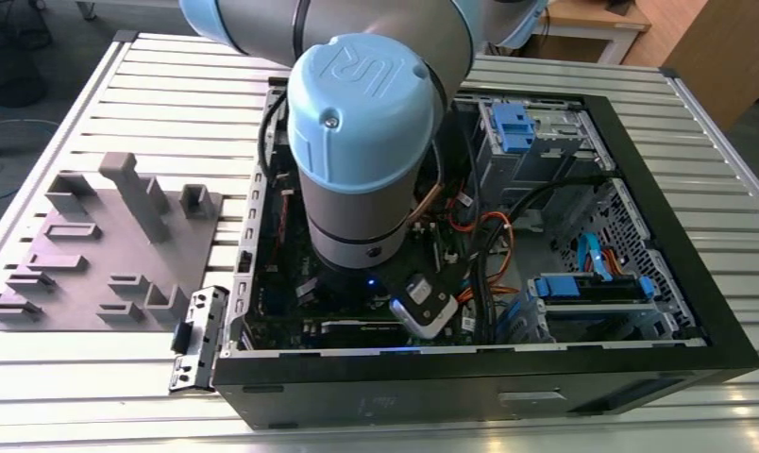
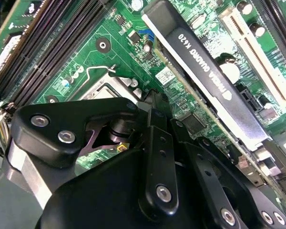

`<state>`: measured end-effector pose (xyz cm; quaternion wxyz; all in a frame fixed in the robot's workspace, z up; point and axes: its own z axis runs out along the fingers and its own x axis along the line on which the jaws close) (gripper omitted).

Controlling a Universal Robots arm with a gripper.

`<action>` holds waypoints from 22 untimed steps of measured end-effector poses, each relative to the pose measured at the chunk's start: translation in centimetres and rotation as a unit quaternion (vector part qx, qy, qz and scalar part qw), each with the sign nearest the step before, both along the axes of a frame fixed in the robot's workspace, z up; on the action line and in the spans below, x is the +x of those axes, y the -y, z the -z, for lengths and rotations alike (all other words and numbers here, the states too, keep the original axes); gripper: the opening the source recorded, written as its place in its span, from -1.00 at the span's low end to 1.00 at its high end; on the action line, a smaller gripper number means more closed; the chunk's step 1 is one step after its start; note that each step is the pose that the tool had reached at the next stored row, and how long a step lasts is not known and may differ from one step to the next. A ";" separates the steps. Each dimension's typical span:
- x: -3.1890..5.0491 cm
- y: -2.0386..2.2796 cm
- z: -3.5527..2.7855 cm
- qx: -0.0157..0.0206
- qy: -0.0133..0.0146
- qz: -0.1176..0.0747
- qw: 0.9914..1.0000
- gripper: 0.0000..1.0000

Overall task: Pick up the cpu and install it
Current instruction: 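Close the cpu cover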

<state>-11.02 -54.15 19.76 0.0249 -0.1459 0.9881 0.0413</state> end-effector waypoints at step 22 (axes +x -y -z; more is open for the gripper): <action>-0.14 -0.70 0.44 -0.001 0.000 0.000 1.000 -0.79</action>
